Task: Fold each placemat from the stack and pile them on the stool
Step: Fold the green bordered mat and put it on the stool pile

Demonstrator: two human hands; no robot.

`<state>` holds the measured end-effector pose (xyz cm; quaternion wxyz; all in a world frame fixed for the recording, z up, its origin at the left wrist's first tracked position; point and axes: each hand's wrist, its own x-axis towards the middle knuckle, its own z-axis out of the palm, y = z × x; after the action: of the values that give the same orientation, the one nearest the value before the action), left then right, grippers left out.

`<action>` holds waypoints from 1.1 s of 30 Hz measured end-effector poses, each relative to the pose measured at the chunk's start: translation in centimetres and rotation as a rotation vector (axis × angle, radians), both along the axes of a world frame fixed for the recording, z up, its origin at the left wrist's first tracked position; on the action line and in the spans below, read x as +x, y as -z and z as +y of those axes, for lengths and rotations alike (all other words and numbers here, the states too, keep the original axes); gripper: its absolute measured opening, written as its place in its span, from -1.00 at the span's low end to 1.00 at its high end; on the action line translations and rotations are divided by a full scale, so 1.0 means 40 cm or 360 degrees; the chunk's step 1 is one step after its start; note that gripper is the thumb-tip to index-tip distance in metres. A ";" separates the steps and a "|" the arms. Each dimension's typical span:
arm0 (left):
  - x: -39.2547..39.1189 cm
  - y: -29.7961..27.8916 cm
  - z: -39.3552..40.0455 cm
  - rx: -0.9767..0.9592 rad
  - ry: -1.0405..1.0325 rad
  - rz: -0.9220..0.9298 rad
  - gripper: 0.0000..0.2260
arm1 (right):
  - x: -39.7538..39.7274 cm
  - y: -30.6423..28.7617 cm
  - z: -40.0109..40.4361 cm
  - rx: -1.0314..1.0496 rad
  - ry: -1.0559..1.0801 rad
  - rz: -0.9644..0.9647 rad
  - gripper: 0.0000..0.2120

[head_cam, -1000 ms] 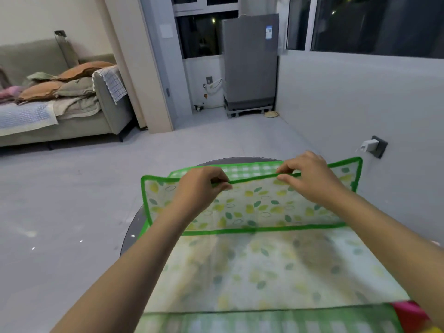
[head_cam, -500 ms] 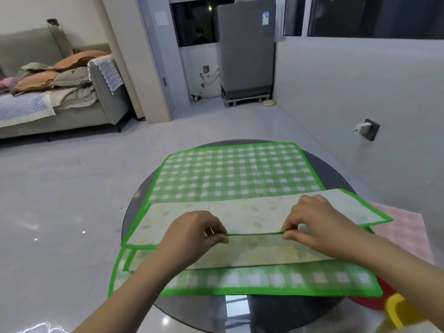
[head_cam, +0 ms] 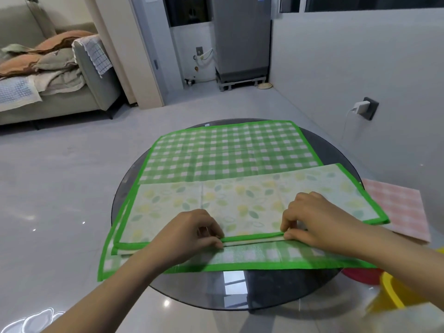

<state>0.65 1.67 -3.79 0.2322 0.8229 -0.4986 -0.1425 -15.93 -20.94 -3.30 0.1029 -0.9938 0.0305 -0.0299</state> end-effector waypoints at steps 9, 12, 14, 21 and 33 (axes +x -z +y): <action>0.002 -0.018 -0.097 -0.0275 -0.0143 -0.0062 -0.93 | 0.035 -0.025 0.004 0.0110 0.0084 -0.0006 -0.78; 0.023 -0.003 -0.154 -0.0291 -0.0278 -0.0278 -0.79 | 0.078 -0.015 0.003 0.0034 0.0156 -0.0077 -0.72; 0.031 0.006 -0.190 -0.0138 -0.0316 -0.0366 -0.69 | 0.113 -0.001 -0.004 0.0010 0.0222 -0.0099 -0.68; 0.037 0.053 -0.245 0.0309 -0.0199 -0.0362 -0.53 | 0.196 0.030 -0.023 0.0010 0.0372 -0.0075 -0.58; 0.043 0.092 -0.241 0.0398 -0.0221 -0.0502 -0.52 | 0.185 0.102 -0.058 0.0016 0.0424 0.0152 -0.46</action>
<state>2.36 -7.98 -7.46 0.0566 0.8898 -0.4493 -0.0564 -8.52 -23.26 -7.36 0.1014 -0.9807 0.1673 0.0043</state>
